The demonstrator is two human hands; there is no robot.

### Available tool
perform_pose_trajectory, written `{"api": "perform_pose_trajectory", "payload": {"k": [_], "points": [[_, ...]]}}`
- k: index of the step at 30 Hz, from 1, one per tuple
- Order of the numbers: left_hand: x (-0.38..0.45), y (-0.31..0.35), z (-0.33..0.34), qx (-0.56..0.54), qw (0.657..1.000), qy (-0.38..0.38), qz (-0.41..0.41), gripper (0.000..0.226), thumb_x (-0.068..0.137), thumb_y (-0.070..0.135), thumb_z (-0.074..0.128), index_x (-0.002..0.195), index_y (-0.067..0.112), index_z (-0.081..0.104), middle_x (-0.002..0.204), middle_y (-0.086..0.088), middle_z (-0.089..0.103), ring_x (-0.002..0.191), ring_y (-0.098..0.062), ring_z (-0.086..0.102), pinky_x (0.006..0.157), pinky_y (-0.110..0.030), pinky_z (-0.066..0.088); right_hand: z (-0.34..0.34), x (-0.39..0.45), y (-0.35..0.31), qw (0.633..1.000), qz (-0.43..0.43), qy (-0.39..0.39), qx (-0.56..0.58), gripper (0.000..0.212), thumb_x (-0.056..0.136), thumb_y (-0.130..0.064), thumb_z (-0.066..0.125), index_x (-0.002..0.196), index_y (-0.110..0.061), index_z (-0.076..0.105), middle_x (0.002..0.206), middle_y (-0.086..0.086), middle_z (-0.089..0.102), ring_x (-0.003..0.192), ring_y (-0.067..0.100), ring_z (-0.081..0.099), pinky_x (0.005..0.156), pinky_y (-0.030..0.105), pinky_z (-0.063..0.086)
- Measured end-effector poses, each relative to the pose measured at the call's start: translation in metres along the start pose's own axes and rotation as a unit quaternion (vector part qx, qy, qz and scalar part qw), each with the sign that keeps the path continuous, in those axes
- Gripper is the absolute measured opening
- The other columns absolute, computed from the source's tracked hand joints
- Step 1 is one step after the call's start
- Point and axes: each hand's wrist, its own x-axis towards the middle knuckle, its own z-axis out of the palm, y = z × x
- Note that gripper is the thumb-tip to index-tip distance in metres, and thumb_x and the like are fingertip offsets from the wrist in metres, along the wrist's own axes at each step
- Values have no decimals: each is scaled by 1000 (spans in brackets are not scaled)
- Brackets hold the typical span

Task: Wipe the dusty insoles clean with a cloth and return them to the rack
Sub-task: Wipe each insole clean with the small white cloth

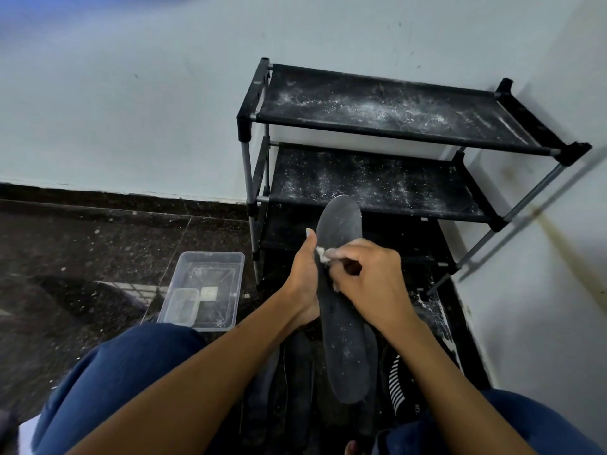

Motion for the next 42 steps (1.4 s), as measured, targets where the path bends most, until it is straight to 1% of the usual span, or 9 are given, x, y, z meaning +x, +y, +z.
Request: {"api": "perform_pose_trajectory", "payload": {"k": [6, 11, 15, 20, 25, 30, 35, 40, 42], "points": [[-2, 1, 1, 20, 1000, -22, -9, 74, 95, 62, 16, 98, 11, 69, 87, -10, 73, 83, -20, 69, 79, -34, 52, -4, 1, 4, 997, 2, 53, -60, 15, 79, -3, 68, 89, -11, 74, 85, 0, 69, 73, 9, 65, 70, 20, 52], [-1, 1, -1, 0, 1000, -6, -20, 77, 92, 66, 23, 84, 11, 76, 87, -12, 72, 81, -24, 67, 79, -38, 49, -9, 1, 0, 996, 36, -74, 20, 19, 73, -1, 68, 80, -17, 76, 78, -6, 68, 61, 4, 62, 63, 21, 53], [-3, 2, 1, 16, 999, -36, -21, 74, 95, 63, 16, 102, 11, 68, 90, -10, 73, 83, -21, 69, 78, -35, 52, -9, 1, 3, 998, -12, 39, -54, 15, 78, -2, 68, 87, -12, 74, 83, -1, 68, 71, 9, 64, 68, 24, 53], [-3, 7, -1, 9, 1000, -10, -22, 73, 93, 64, 22, 103, 8, 68, 95, -12, 71, 88, -24, 67, 78, -37, 53, -11, 0, -4, 992, 47, -112, 42, 18, 74, 0, 68, 80, -16, 76, 79, -6, 68, 60, 5, 63, 61, 18, 53], [-4, 8, -1, 14, 1000, -24, -9, 73, 96, 61, 16, 99, 10, 68, 87, -9, 73, 79, -18, 70, 73, -33, 52, -7, -2, -1, 998, 7, 20, -58, 16, 78, -4, 66, 87, -14, 75, 84, -3, 68, 73, 9, 63, 70, 25, 54], [-4, 12, -3, -6, 1000, -20, 1, 77, 95, 62, 18, 97, 4, 68, 93, -14, 73, 85, -22, 71, 79, -34, 52, -10, -3, -6, 990, 45, -132, 29, 16, 72, -6, 69, 77, -20, 75, 74, -7, 67, 72, 8, 61, 72, 30, 54], [-6, 17, 0, -11, 1000, -19, 6, 78, 95, 62, 16, 112, 2, 62, 105, -18, 69, 95, -25, 67, 81, -34, 53, -7, -4, -4, 999, 3, -13, -41, 15, 75, -5, 67, 83, -15, 75, 81, -3, 68, 70, 9, 62, 68, 28, 54], [-7, 15, -4, -11, 1000, -27, 1, 79, 95, 63, 15, 115, 1, 59, 98, -19, 71, 91, -25, 70, 81, -35, 53, -16, -4, -8, 977, 70, -196, 39, 14, 70, -10, 72, 73, -23, 76, 71, -8, 70, 81, 7, 61, 78, 30, 53], [-8, 16, -3, -11, 999, -38, 2, 79, 95, 63, 13, 109, 2, 61, 95, -19, 72, 87, -25, 71, 79, -37, 53, -25, -2, -7, 967, 112, -206, 97, 18, 70, -6, 72, 70, -24, 76, 68, -7, 70, 80, 7, 61, 74, 25, 53]]}}
